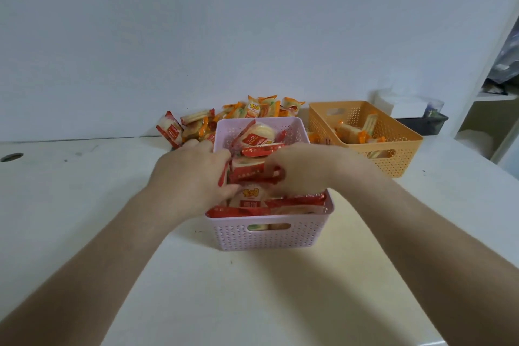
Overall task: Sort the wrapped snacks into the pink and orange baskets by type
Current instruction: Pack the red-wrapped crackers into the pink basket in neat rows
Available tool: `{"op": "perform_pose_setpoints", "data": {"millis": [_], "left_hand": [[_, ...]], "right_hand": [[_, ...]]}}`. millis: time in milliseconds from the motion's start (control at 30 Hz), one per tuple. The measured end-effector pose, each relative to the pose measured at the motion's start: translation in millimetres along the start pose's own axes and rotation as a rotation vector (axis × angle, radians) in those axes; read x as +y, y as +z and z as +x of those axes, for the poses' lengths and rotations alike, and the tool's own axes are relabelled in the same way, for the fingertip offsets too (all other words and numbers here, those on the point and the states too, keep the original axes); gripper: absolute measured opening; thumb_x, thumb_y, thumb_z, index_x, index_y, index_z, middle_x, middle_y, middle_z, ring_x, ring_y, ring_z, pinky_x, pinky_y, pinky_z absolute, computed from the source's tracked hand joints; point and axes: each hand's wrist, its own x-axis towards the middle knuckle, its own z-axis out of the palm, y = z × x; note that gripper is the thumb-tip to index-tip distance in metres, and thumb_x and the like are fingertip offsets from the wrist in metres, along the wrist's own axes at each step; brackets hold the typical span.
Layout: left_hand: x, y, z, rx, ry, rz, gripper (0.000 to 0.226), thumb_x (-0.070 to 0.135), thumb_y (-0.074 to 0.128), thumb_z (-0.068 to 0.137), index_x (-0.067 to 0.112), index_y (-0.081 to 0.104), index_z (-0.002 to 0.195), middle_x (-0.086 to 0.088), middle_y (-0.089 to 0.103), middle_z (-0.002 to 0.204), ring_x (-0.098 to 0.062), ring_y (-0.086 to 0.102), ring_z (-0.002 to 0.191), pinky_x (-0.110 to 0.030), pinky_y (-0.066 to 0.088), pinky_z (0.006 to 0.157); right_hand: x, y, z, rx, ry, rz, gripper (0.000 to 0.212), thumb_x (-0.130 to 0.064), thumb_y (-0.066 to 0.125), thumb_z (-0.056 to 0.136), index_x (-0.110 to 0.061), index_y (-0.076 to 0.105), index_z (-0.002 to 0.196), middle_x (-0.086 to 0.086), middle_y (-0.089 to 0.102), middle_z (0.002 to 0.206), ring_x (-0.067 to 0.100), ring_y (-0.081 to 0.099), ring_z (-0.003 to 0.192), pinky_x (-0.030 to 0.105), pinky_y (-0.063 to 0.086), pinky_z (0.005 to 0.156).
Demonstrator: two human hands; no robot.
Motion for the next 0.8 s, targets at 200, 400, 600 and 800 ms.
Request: {"op": "perform_pose_setpoints", "data": {"millis": [200, 400, 600, 800], "left_hand": [[7.1, -5.5, 4.7, -0.071, -0.100, 0.103, 0.061, 0.067, 0.060, 0.075, 0.023, 0.052, 0.116, -0.002, 0.051, 0.114, -0.021, 0.043, 0.114, -0.032, 0.037, 0.072], [10.2, -2.1, 7.7, -0.058, -0.070, 0.033, 0.040, 0.044, 0.061, 0.082, 0.019, 0.058, 0.113, -0.004, 0.041, 0.108, -0.023, 0.038, 0.113, -0.033, 0.038, 0.080], [8.8, -2.5, 5.1, 0.025, -0.121, -0.143, 0.019, 0.037, 0.063, 0.082, 0.033, 0.051, 0.096, 0.010, 0.052, 0.104, -0.018, 0.044, 0.115, -0.041, 0.029, 0.098], [-0.7, -14.5, -5.7, 0.382, 0.090, -0.611, 0.037, 0.001, 0.069, 0.076, 0.025, 0.063, 0.102, 0.026, 0.061, 0.096, 0.001, 0.056, 0.091, -0.011, 0.042, 0.086]], "right_hand": [[-6.6, 15.1, 13.6, 0.074, -0.018, 0.028, 0.032, -0.035, 0.065, 0.086, -0.018, 0.066, 0.113, 0.001, 0.067, 0.104, 0.023, 0.059, 0.092, 0.038, 0.053, 0.082], [-1.5, 8.2, 5.6, 0.226, 0.018, -0.223, 0.014, -0.025, 0.060, 0.085, -0.015, 0.058, 0.094, -0.003, 0.057, 0.087, 0.021, 0.058, 0.081, 0.034, 0.046, 0.061], [7.2, 14.5, 3.9, 0.380, 0.038, -0.392, 0.018, -0.023, 0.062, 0.082, -0.019, 0.064, 0.099, 0.000, 0.064, 0.091, 0.023, 0.062, 0.087, 0.033, 0.041, 0.061], [20.5, 0.4, -2.0, 0.227, 0.067, -0.206, 0.017, -0.017, 0.056, 0.076, -0.019, 0.045, 0.063, -0.006, 0.048, 0.066, 0.023, 0.055, 0.073, 0.032, 0.047, 0.057]]}}
